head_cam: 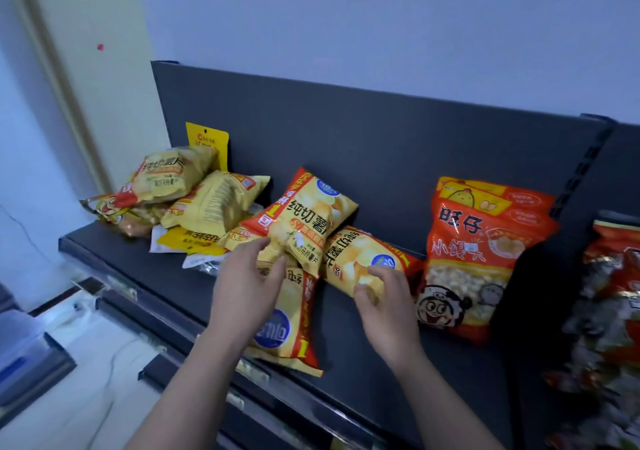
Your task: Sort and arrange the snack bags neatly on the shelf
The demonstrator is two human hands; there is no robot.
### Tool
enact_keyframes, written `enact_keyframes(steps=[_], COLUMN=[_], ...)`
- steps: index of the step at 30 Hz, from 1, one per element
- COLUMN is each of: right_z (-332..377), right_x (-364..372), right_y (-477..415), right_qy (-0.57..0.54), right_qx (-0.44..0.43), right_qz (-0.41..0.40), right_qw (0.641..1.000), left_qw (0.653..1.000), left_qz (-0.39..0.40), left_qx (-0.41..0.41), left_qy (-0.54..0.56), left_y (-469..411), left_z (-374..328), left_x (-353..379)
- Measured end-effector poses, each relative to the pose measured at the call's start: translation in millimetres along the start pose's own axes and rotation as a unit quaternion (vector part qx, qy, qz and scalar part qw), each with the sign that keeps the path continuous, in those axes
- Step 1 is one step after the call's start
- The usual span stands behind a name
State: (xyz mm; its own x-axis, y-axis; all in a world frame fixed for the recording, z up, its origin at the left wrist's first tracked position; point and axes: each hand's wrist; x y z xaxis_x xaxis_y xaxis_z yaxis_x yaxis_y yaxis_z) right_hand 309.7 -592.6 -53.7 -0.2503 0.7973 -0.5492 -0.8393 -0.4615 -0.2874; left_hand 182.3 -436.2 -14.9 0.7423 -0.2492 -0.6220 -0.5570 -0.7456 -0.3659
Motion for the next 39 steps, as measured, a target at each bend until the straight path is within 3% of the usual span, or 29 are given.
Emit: enact_keyframes(steps=[7,12,18,22,26,30,33,36,39], right_z=[25.7,20.0,9.7,4.5,11.8,33.1,49.0,48.7,36.4], right_x=[19.1,24.7,26.1,24.9,12.6,-17.4,-37.1,-39.5,-34.5], right_y=[-50.5,-50.6,-48.1,-48.5,-62.1,-91.5,-116.4,-133.2,-137.8], right_qy=[0.103,0.117,0.141,0.109,0.151,0.336,0.413,0.416,0.376], right_qx=[0.088,0.256,0.295,0.241,0.151,0.008,-0.079,-0.123,-0.122], right_qz=[-0.033,-0.007,0.022,-0.001,-0.037,-0.027,-0.019,-0.006,-0.01], right_qw=[0.99,0.96,0.945,0.964,0.976,0.941,0.907,0.901,0.919], left_qw=[0.997,0.985,0.968,0.959,0.956,0.956,0.952,0.949,0.945], left_qz=[0.062,0.169,0.239,0.254,0.278,0.28,0.271,0.26,0.253], left_qx=[0.031,0.004,-0.026,-0.034,-0.054,-0.086,-0.1,-0.106,-0.118], left_qy=[-0.021,-0.034,-0.071,-0.125,-0.074,0.034,0.1,0.141,0.17], left_y=[-79.0,-116.1,-147.6,-154.6,-162.6,-165.5,-163.9,-162.3,-160.3], left_z=[33.1,22.3,9.2,7.2,13.5,23.5,29.6,32.5,35.6], left_x=[-17.2,-5.4,18.8,24.5,26.0,29.5,32.0,32.0,31.4])
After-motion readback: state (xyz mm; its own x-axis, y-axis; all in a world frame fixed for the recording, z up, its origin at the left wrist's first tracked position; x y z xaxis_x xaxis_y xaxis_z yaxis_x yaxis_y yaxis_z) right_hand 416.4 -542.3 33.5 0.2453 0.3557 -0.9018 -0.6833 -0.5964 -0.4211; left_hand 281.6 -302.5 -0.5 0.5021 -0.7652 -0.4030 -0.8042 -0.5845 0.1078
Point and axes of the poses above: each hand's wrist, its own y-axis away from the middle knuckle, its own x-axis out of the palm, z = x × y, and after that the axes turned 1 degree about -z, right-handed
